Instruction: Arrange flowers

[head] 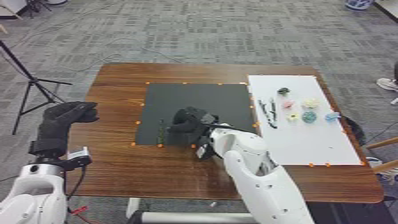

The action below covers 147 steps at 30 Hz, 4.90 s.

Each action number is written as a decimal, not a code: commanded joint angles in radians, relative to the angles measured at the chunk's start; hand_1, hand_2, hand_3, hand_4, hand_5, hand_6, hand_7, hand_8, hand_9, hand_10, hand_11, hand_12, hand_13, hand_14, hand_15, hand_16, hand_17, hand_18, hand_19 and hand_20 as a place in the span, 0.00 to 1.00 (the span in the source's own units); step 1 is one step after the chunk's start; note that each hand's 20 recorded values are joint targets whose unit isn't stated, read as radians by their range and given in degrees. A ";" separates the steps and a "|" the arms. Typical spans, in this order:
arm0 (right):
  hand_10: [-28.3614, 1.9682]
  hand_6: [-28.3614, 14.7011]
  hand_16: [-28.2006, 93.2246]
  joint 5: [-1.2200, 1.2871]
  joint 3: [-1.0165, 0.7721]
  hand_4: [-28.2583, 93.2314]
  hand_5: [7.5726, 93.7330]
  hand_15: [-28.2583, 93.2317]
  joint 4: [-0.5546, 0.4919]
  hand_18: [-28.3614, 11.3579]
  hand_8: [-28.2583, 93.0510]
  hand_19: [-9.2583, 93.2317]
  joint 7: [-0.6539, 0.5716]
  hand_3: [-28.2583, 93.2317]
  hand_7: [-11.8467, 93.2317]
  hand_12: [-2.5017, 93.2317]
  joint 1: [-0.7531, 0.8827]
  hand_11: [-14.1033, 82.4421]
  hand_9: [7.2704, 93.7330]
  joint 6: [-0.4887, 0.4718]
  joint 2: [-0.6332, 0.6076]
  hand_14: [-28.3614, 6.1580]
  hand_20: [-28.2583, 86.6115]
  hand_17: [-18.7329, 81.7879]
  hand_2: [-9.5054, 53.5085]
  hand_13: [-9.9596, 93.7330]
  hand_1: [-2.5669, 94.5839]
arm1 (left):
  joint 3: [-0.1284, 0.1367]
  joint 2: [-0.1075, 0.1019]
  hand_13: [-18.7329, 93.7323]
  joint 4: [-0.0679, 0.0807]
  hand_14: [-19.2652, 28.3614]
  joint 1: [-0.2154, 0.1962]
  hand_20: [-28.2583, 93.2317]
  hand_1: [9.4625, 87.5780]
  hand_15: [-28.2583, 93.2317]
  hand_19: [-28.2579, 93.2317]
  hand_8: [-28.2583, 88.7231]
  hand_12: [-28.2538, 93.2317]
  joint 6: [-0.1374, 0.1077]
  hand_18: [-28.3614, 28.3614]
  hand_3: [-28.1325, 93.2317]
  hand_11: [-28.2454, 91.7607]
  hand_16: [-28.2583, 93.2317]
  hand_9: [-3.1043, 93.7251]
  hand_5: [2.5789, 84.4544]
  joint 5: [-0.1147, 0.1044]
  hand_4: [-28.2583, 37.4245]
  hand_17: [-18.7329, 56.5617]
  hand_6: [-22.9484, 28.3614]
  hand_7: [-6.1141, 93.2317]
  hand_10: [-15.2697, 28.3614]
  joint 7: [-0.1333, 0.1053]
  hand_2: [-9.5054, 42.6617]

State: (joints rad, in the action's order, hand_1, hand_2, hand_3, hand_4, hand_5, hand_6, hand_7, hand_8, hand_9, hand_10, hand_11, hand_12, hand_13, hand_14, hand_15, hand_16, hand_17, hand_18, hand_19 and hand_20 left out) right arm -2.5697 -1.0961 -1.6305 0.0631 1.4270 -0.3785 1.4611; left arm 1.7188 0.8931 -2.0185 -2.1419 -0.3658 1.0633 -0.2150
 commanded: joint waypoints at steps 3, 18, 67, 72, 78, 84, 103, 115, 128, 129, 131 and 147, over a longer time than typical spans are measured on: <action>0.47 0.55 0.49 0.139 0.001 0.12 0.56 0.68 -0.027 0.27 0.19 1.00 -0.042 0.73 0.28 0.13 -0.007 0.23 0.60 0.038 -0.011 0.62 0.71 0.81 0.37 0.98 0.23 | 0.001 0.011 0.61 -0.003 0.78 -0.006 0.49 0.34 0.64 0.46 0.17 0.38 -0.001 0.76 0.78 0.48 0.24 0.65 0.70 -0.002 0.18 0.30 0.49 0.33 0.65 -0.004 0.17; 0.46 0.57 0.52 0.900 -0.405 0.10 0.61 0.66 -0.412 0.25 0.19 1.00 -0.361 0.71 0.28 0.17 0.138 0.24 0.69 -0.135 -0.151 0.59 0.65 0.72 0.09 0.92 0.29 | 0.014 0.004 0.61 -0.004 0.78 -0.014 0.49 0.37 0.63 0.45 0.22 0.38 0.002 0.76 0.77 0.47 0.24 0.66 0.69 0.010 0.19 0.31 0.49 0.33 0.65 -0.007 0.18; 0.47 0.47 0.54 -0.266 -0.308 0.06 0.66 0.70 0.044 0.36 0.21 1.00 -0.335 0.71 0.32 0.36 0.018 0.56 0.84 0.067 -0.183 0.73 0.74 0.83 0.00 0.98 0.32 | 0.041 0.053 0.61 -0.023 0.77 -0.064 0.49 0.41 0.63 0.45 0.31 0.38 0.004 0.76 0.75 0.48 0.24 0.66 0.69 0.058 0.21 0.32 0.50 0.32 0.63 0.009 0.14; 0.49 0.49 0.54 -0.278 -0.278 0.06 0.68 0.70 0.061 0.37 0.21 1.00 -0.367 0.72 0.34 0.36 0.027 0.56 0.87 0.109 -0.185 0.74 0.74 0.83 0.00 0.99 0.36 | 0.040 0.052 0.61 -0.025 0.77 -0.066 0.49 0.41 0.63 0.45 0.30 0.38 0.005 0.76 0.74 0.48 0.24 0.66 0.69 0.057 0.21 0.32 0.50 0.32 0.64 0.004 0.14; 0.53 0.54 0.50 -0.254 -0.258 0.06 0.71 0.72 0.070 0.42 0.31 1.00 -0.388 0.72 0.38 0.36 0.043 0.58 0.91 0.138 -0.202 0.77 0.72 0.87 0.00 1.00 0.48 | 0.031 0.040 0.61 -0.015 0.77 -0.053 0.49 0.41 0.63 0.45 0.30 0.38 0.003 0.76 0.74 0.48 0.24 0.66 0.69 0.048 0.21 0.32 0.50 0.32 0.63 0.004 0.14; 0.57 0.60 0.46 -0.192 -0.252 0.10 0.72 0.76 0.072 0.45 0.45 1.00 -0.423 0.65 0.42 0.37 0.028 0.60 0.93 0.101 -0.201 0.79 0.71 0.90 0.00 1.00 0.61 | 0.028 0.027 0.61 -0.009 0.77 -0.042 0.49 0.41 0.63 0.45 0.31 0.38 0.008 0.76 0.74 0.48 0.24 0.66 0.69 0.040 0.21 0.32 0.50 0.32 0.63 0.000 0.14; 0.61 0.59 0.45 0.134 -0.302 0.11 0.79 0.77 -0.145 0.44 0.44 1.00 -0.513 0.74 0.36 0.35 0.025 0.54 0.99 0.097 -0.181 0.79 0.71 0.92 0.06 1.00 0.62 | 0.037 0.021 0.61 -0.025 0.77 -0.070 0.49 0.41 0.63 0.45 0.31 0.38 0.007 0.76 0.74 0.48 0.24 0.66 0.69 0.034 0.22 0.32 0.50 0.32 0.64 0.005 0.14; 0.58 0.56 0.43 0.486 -0.229 0.13 0.83 0.78 -0.258 0.47 0.43 1.00 -0.605 0.75 0.36 0.27 0.092 0.51 1.00 0.036 -0.105 0.80 0.72 0.93 0.02 1.00 0.62 | 0.068 0.018 0.61 -0.041 0.77 -0.085 0.49 0.41 0.63 0.45 0.30 0.38 -0.002 0.76 0.75 0.47 0.24 0.66 0.69 0.038 0.21 0.32 0.50 0.32 0.64 0.016 0.14; 0.52 0.54 0.43 0.470 -0.203 0.12 0.84 0.78 -0.084 0.47 0.41 1.00 -0.650 0.74 0.34 0.19 0.060 0.43 1.00 0.151 0.027 0.79 0.72 0.93 0.02 1.00 0.64 | 0.043 0.019 0.61 -0.034 0.77 -0.070 0.49 0.40 0.63 0.45 0.30 0.38 0.001 0.76 0.75 0.47 0.24 0.66 0.69 0.037 0.22 0.32 0.50 0.32 0.64 0.016 0.14; 0.52 0.54 0.43 0.454 -0.205 0.12 0.84 0.78 -0.078 0.47 0.41 1.00 -0.646 0.73 0.33 0.18 0.063 0.42 1.00 0.166 0.030 0.79 0.72 0.93 0.02 1.00 0.64 | 0.045 0.020 0.61 -0.035 0.77 -0.073 0.49 0.40 0.63 0.45 0.30 0.38 0.004 0.76 0.75 0.47 0.24 0.66 0.69 0.039 0.22 0.32 0.50 0.32 0.64 0.015 0.14; 0.52 0.54 0.43 0.444 -0.218 0.12 0.84 0.77 -0.068 0.47 0.41 1.00 -0.648 0.73 0.33 0.18 0.067 0.41 1.00 0.184 0.038 0.78 0.72 0.93 0.02 1.00 0.65 | 0.049 0.021 0.61 -0.037 0.77 -0.079 0.49 0.40 0.63 0.45 0.30 0.38 0.003 0.76 0.75 0.47 0.24 0.66 0.69 0.043 0.21 0.32 0.50 0.32 0.64 0.016 0.14; 0.54 0.53 0.43 0.433 -0.255 0.15 0.81 0.76 -0.084 0.47 0.41 1.00 -0.653 0.69 0.35 0.22 0.119 0.39 1.00 0.227 0.048 0.79 0.70 0.93 0.00 1.00 0.59 | 0.056 0.023 0.61 -0.037 0.78 -0.080 0.49 0.39 0.63 0.45 0.27 0.38 0.022 0.76 0.75 0.47 0.24 0.65 0.69 0.036 0.21 0.32 0.49 0.32 0.64 0.030 0.13</action>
State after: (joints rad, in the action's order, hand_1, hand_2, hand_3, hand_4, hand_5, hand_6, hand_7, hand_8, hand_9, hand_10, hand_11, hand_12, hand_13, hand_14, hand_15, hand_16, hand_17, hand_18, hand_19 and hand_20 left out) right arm -2.1266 -1.3364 -1.7013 -0.5777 1.4998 -0.1730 1.5079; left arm 1.7704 0.9121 -2.0515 -2.2252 -0.3663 1.0999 -0.2052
